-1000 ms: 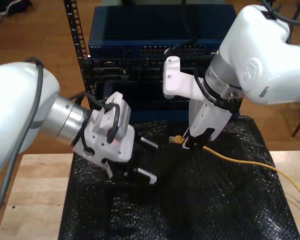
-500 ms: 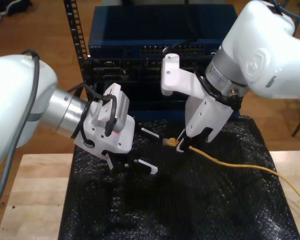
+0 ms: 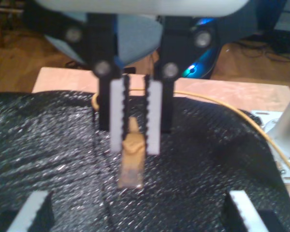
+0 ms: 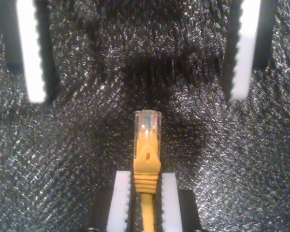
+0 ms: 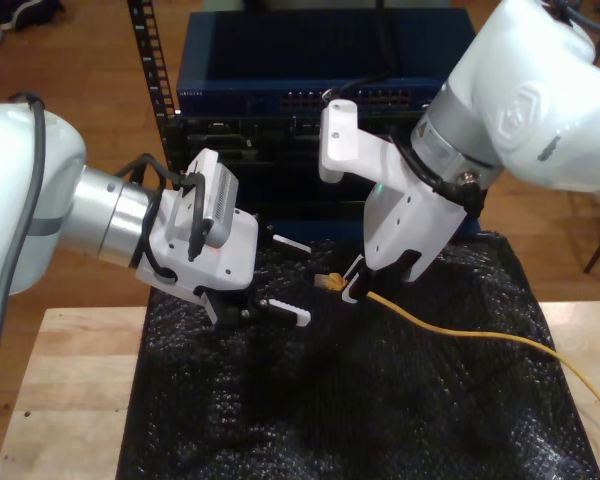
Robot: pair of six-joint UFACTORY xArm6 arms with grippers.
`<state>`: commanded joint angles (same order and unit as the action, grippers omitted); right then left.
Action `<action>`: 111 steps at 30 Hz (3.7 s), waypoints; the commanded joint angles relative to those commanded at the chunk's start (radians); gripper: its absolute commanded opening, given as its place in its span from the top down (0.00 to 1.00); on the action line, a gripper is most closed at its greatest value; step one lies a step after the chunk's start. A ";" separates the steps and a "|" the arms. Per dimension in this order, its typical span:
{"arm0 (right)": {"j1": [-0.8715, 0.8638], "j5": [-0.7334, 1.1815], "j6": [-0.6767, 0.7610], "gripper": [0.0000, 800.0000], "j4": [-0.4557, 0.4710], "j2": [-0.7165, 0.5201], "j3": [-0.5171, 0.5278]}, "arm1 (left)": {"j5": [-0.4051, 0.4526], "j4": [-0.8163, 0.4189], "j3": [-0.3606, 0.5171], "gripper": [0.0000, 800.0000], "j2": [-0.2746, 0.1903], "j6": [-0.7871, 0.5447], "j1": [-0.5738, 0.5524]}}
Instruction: Grab the cable and plug it in
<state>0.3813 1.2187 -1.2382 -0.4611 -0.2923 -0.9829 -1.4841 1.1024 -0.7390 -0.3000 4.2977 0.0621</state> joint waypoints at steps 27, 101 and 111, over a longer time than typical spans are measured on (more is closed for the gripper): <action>-0.031 0.051 -0.048 0.99 -0.058 0.003 -0.008 | -0.049 0.066 0.003 0.16 0.000 -0.031 0.009; -0.052 0.069 -0.068 0.87 -0.110 -0.003 -0.011 | -0.078 0.126 0.028 0.98 0.035 -0.021 0.028; -0.052 0.066 -0.123 0.19 -0.107 -0.038 -0.011 | -0.089 0.127 0.025 1.00 0.035 -0.005 0.028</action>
<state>0.3291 1.2846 -1.3610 -0.5685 -0.3307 -0.9937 -1.5731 1.2298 -0.7144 -0.2647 4.2931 0.0898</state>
